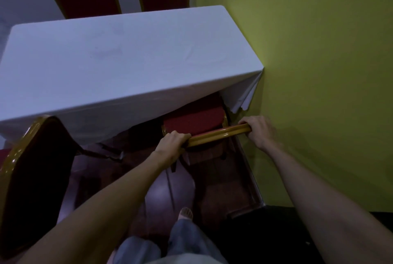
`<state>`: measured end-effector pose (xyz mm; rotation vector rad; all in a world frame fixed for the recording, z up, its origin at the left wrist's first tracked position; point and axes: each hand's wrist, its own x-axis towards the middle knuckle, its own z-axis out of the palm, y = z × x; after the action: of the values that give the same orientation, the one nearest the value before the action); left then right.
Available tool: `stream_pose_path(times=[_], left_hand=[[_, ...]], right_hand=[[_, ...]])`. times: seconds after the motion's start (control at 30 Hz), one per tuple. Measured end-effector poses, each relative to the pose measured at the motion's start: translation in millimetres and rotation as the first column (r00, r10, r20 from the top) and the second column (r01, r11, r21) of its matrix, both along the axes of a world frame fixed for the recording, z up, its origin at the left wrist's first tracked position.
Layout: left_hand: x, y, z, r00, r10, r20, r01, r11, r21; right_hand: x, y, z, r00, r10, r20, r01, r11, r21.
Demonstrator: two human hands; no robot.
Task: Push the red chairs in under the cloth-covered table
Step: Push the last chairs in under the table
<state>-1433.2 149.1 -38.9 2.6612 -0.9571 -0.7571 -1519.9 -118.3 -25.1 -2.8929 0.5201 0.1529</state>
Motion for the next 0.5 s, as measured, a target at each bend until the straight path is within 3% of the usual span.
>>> stream_pose_path(times=[0.17,0.33,0.5], left_hand=[[3.6,12.4,1.3,0.998,-0.022,-0.053,0.019,0.998,-0.057],[3.8,73.9,5.6,0.953,0.302,-0.018,-0.299,0.933,-0.201],[-6.4,173.2,29.1,0.775,0.603,0.189,-0.533,0.784,-0.319]], right_hand=[[7.6,-14.0,15.2,0.995,0.005,-0.103,0.019,0.972,0.234],[39.6,32.5,40.4,0.975,-0.080,0.207,0.001,0.934,0.357],[93.2,154.2,33.2,0.956,0.225,0.189,-0.285,0.866,0.411]])
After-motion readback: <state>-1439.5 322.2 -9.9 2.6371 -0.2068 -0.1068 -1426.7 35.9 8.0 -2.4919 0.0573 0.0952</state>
